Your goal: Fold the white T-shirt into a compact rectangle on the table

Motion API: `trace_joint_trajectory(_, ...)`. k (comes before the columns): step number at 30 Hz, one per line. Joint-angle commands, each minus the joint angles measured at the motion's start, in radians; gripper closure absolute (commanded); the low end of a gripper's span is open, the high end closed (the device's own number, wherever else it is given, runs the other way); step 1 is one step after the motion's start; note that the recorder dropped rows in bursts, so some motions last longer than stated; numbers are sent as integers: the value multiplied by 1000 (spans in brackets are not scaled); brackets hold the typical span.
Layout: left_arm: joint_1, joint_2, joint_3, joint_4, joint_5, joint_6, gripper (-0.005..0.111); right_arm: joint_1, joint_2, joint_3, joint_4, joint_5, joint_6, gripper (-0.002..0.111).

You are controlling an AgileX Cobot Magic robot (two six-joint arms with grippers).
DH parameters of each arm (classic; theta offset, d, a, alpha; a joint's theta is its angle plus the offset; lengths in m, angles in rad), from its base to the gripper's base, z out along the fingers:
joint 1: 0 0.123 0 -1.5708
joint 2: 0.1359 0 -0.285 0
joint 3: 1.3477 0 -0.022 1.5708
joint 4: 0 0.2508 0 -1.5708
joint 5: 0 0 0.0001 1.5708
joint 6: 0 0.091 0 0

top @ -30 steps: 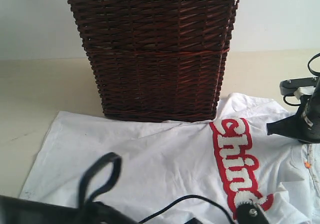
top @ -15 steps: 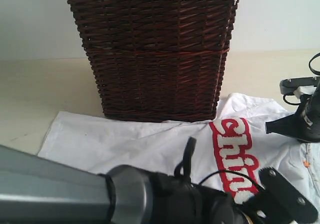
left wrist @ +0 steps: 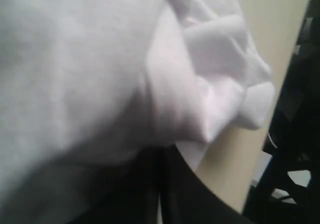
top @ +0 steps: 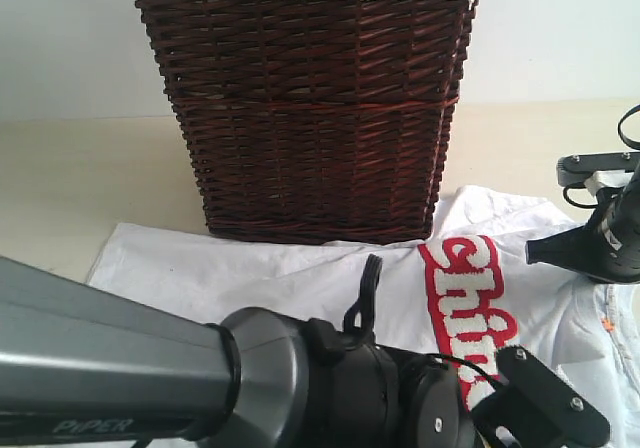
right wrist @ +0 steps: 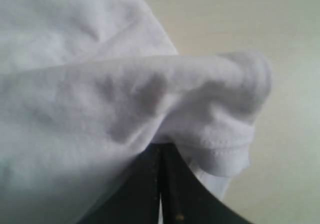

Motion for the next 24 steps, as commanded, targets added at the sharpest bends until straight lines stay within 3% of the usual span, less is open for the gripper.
trace_joint_trajectory(1,-53,21,6,12,148,-9,107,-1,29,13,46,-40,-16,108)
trace_joint_trajectory(8,-132,24,1,-11,179,-9,107,-1,29,13,46,-51,-16,108)
trace_joint_trajectory(17,-145,4,-39,8,225,-4,107,-1,29,11,44,-58,-26,108)
trace_joint_trajectory(21,-132,-72,-39,161,180,-116,107,-1,27,-1,53,-58,-33,108)
trace_joint_trajectory(24,-111,-151,-39,371,168,-280,107,-1,7,-11,89,-70,-75,108)
